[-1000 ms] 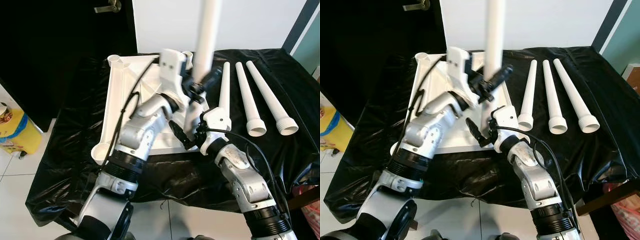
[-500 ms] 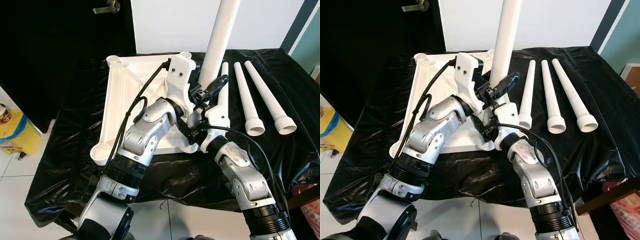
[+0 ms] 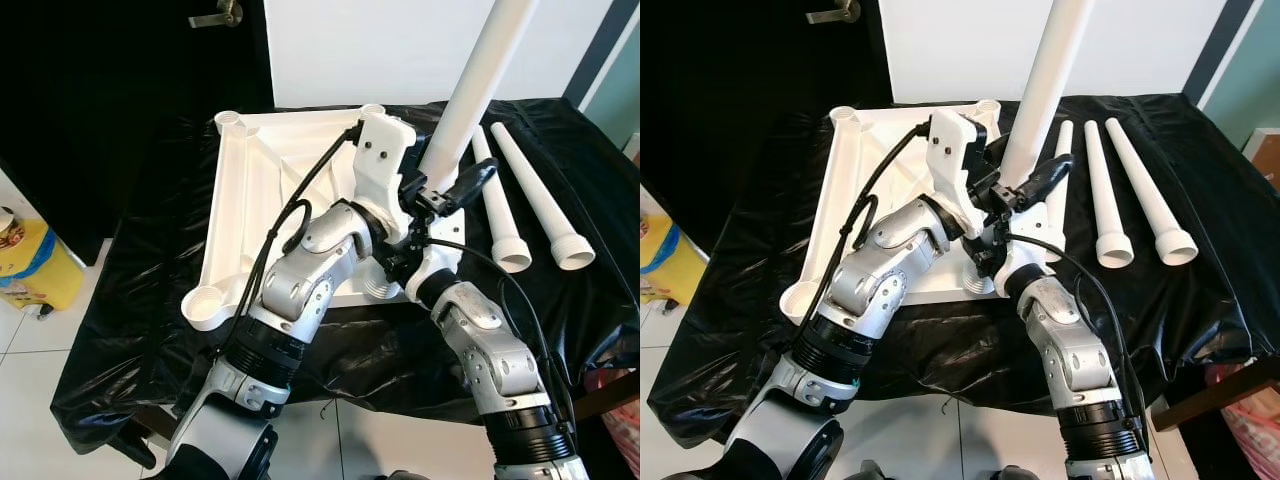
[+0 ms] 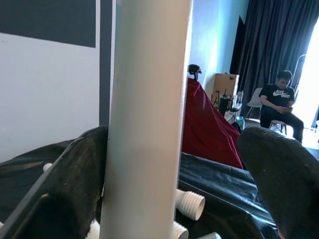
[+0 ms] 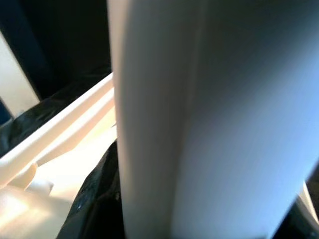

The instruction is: Building children table

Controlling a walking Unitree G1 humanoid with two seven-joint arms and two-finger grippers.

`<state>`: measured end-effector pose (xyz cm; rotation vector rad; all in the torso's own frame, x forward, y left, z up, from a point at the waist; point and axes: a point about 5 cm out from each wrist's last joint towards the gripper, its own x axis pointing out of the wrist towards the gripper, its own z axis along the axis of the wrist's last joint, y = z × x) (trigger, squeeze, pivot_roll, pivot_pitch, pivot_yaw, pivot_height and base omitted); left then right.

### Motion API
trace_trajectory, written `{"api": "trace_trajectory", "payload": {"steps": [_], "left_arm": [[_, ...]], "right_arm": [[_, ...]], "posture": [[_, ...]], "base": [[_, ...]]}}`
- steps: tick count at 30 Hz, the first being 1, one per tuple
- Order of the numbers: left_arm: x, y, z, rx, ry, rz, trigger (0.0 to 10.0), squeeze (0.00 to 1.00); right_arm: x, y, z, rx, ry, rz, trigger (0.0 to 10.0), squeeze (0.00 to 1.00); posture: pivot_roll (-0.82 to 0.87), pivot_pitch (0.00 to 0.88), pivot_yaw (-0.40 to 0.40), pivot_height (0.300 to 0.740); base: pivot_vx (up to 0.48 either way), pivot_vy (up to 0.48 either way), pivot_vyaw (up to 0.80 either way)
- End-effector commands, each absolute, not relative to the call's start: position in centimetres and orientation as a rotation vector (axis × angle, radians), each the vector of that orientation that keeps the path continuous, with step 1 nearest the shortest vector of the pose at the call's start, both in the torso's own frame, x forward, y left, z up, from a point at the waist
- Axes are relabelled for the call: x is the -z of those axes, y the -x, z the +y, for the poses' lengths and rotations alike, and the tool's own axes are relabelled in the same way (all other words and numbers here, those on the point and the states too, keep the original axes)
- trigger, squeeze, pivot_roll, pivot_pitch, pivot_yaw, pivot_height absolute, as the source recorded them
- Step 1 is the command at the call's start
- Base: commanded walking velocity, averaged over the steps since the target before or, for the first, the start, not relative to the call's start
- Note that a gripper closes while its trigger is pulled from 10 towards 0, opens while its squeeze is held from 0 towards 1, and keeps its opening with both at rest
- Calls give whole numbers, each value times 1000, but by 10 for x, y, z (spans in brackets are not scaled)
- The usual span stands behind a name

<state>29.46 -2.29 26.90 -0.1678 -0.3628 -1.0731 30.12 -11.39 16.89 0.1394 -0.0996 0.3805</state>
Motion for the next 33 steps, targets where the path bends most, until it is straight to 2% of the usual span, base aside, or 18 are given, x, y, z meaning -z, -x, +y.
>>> {"api": "trace_trajectory", "payload": {"steps": [1, 9, 18, 19, 20, 21, 23, 24, 33], "left_arm": [[-270, -289, -25, 1134, 151, -387, 10000, 0], [-275, -299, -12, 1033, 162, -417, 10000, 0], [-266, -306, 5, 935, 165, -398, 10000, 0], [-260, -307, 8, 922, 157, -381, 10000, 0], [-260, -307, 8, 922, 157, -381, 10000, 0], [-256, -306, 11, 916, 148, -367, 10000, 0], [-256, -306, 11, 916, 148, -367, 10000, 0], [-247, -305, 14, 914, 123, -346, 10000, 0], [-209, -296, 22, 939, -21, -246, 10000, 0]], "right_arm": [[-169, -304, -117, -353, -164, -89, 10000, 0], [-168, -307, -125, -233, -221, -89, 10000, 0], [-168, -306, -130, -146, -187, -123, 10000, 0], [-169, -305, -132, -122, -170, -141, 3529, 0], [-169, -305, -132, -122, -170, -141, 3529, 0], [-169, -305, -133, -106, -155, -154, 1412, 0], [-169, -305, -133, -106, -155, -154, 1412, 0], [-170, -305, -136, -90, -130, -165, 10000, 0], [-169, -304, -150, -20, -5, -201, 10000, 0]], "posture": [[-79, 0, -13, 740], [-72, 0, -3, 740], [-69, 1, 3, 740], [-70, 5, 5, 740], [-70, 5, 5, 740], [-72, 7, 5, 740], [-72, 7, 5, 740], [-76, 12, 7, 740], [-81, 16, 8, 740]], "base": [[0, 0, 0], [0, 0, 0], [0, 0, 0], [0, 0, 0], [0, 0, 0], [0, 0, 0], [0, 0, 0], [0, 0, 0], [0, 0, 0]]}}
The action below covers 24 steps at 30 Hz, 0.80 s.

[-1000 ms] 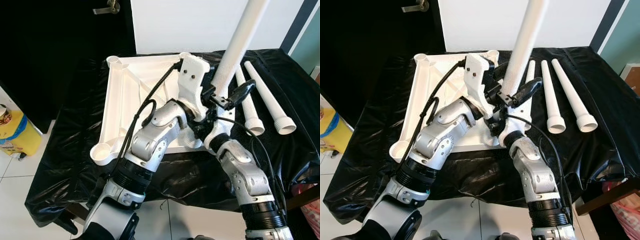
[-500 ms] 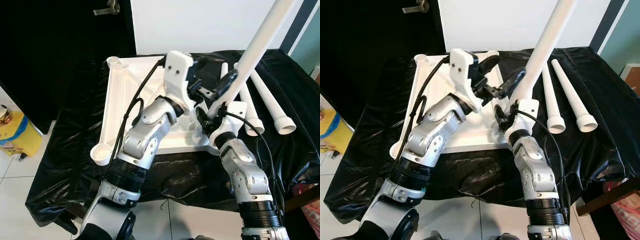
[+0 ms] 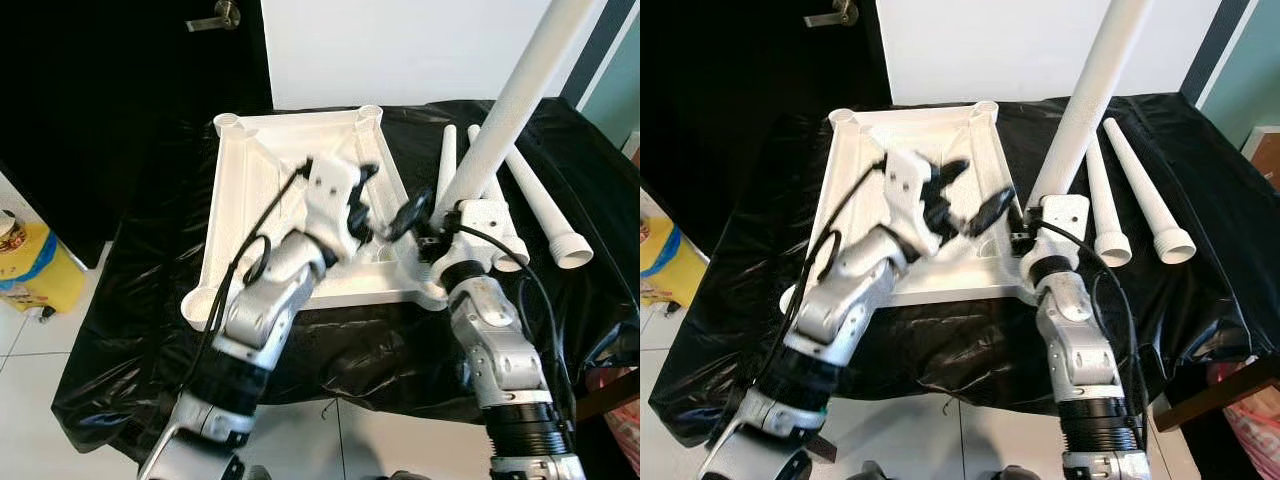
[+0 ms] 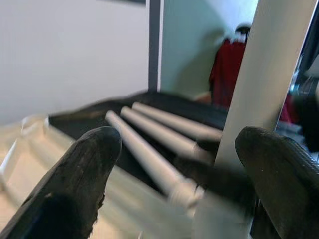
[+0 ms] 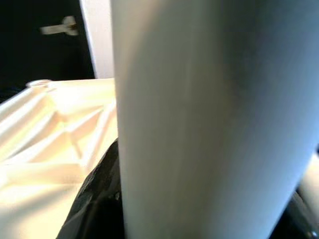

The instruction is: Building children table

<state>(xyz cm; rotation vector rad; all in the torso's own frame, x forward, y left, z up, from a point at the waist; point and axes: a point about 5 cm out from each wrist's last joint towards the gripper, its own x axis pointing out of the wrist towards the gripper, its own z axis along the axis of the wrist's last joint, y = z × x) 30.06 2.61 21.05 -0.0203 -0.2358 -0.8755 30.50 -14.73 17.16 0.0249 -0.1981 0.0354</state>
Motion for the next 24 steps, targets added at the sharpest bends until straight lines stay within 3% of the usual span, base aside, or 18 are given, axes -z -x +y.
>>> {"api": "trace_trajectory", "payload": {"steps": [1, 8, 24], "left_arm": [[-209, -296, 22, 939, -21, -246, 10000, 0], [-187, -289, 24, 953, -171, -204, 10000, 0], [-175, -277, 21, 998, -222, -175, 10000, 0]], "right_arm": [[-169, -304, -150, -20, -5, -201, 10000, 0], [-162, -302, -152, -17, 58, -219, 10000, 0], [-143, -304, -153, -6, 41, -170, 10000, 0]], "posture": [[-81, 16, 8, 740], [-74, 18, 6, 740], [-71, 3, 9, 740]], "base": [[0, 0, 0], [0, 0, 0], [0, 0, 0]]}}
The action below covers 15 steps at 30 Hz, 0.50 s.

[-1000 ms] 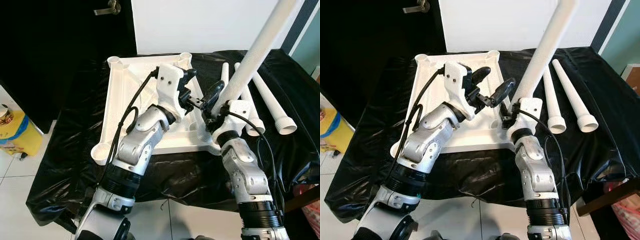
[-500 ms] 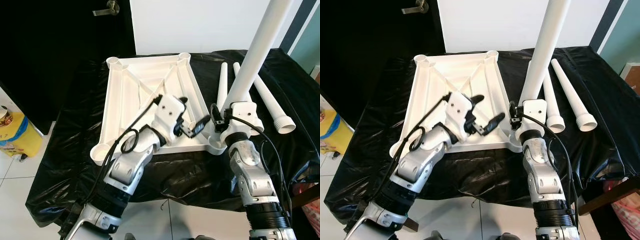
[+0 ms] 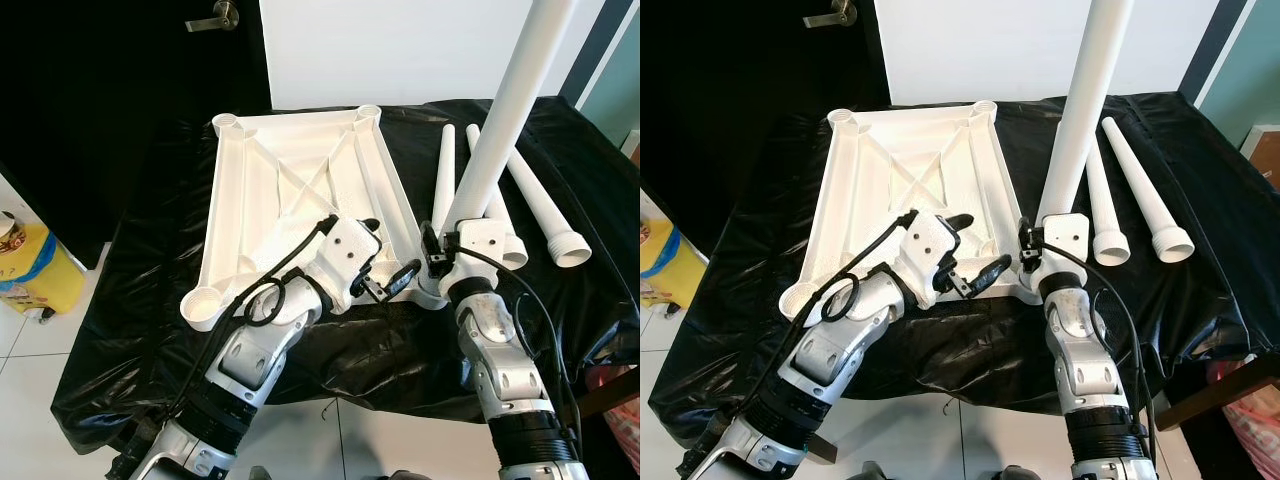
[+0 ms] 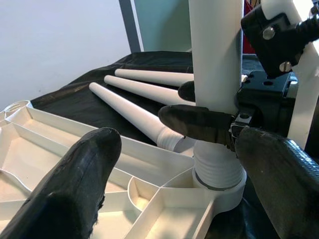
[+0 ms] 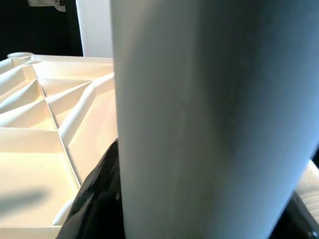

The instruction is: Building children table

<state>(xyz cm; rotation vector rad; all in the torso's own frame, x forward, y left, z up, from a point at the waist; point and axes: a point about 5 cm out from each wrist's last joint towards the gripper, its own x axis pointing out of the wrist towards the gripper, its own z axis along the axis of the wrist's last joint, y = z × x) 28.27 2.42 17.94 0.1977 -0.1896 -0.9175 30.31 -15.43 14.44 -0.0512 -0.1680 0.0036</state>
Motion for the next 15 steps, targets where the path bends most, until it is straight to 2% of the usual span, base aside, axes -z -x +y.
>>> {"api": "trace_trajectory", "payload": {"steps": [1, 15], "left_arm": [[-174, -276, 22, 999, -222, -170, 10000, 0], [-165, -262, 25, 1047, -221, -105, 10000, 0]], "right_arm": [[-142, -304, -153, -5, 35, -166, 10000, 0], [-126, -307, -149, -62, 64, -141, 10000, 0]], "posture": [[-72, 1, 10, 740], [-56, 0, 9, 740]], "base": [[0, 0, 0], [0, 0, 0]]}}
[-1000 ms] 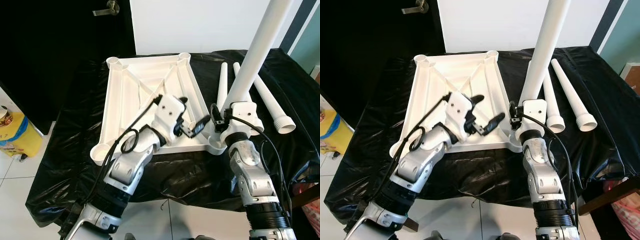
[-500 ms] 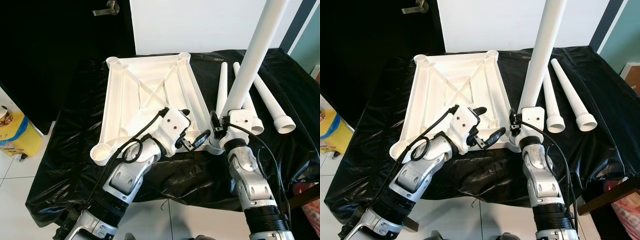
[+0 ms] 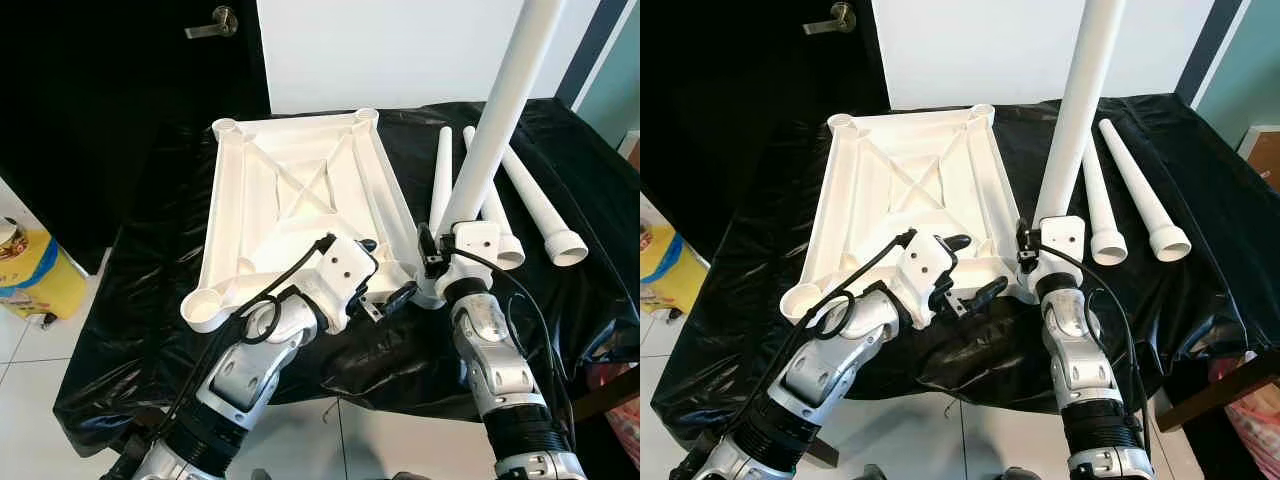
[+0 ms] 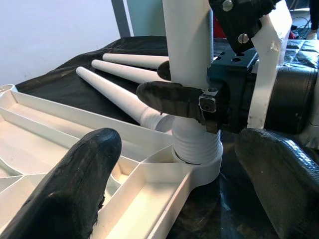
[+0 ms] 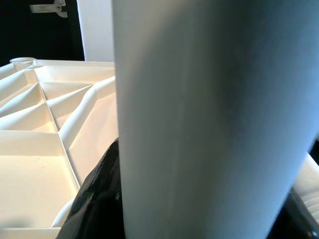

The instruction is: Building children table

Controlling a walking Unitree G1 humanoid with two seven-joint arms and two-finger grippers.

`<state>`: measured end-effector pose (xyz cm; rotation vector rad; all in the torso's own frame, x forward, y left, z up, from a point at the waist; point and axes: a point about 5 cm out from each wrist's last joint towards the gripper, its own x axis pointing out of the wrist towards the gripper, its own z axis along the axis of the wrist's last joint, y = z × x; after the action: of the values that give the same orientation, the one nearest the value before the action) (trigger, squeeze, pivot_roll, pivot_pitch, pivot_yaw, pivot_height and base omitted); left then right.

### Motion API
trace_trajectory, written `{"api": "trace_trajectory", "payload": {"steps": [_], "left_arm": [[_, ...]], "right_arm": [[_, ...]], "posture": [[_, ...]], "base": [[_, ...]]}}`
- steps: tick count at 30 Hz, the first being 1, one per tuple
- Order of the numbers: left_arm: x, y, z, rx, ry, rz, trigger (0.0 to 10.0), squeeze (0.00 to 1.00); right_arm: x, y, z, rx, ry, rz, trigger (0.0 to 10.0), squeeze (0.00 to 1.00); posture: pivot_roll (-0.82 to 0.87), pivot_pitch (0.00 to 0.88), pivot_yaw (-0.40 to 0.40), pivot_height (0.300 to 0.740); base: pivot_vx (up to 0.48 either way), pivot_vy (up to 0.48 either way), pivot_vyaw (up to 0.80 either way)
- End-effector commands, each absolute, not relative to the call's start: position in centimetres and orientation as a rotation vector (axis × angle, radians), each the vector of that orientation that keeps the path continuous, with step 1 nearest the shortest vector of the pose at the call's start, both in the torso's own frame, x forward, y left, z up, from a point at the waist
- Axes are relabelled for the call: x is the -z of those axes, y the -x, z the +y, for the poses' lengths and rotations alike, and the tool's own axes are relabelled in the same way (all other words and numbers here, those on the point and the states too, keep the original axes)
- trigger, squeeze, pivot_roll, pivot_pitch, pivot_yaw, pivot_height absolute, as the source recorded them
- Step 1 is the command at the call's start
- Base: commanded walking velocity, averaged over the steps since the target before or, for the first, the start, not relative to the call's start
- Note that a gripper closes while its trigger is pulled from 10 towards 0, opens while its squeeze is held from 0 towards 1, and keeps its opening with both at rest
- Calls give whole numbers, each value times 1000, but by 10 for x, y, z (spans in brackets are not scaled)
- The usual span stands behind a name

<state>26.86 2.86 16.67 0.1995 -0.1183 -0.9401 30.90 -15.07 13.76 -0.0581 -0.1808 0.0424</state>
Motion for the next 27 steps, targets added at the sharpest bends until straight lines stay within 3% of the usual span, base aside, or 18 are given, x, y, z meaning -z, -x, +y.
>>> {"api": "trace_trajectory", "payload": {"steps": [1, 16, 27], "left_arm": [[-165, -263, 26, 1046, -224, -105, 10000, 0], [-168, -261, 26, 1042, -234, -107, 10000, 0], [-170, -263, 25, 1034, -237, -113, 10000, 0]], "right_arm": [[-124, -306, -149, -71, 67, -140, 10000, 0], [-108, -300, -159, -168, 73, -183, 10000, 0], [-91, -311, -168, -151, -13, -8, 10000, 0]], "posture": [[-56, 0, 9, 740], [-57, 0, 16, 740], [-62, 0, 15, 740]], "base": [[0, 0, 0], [0, 0, 0], [0, 0, 0]]}}
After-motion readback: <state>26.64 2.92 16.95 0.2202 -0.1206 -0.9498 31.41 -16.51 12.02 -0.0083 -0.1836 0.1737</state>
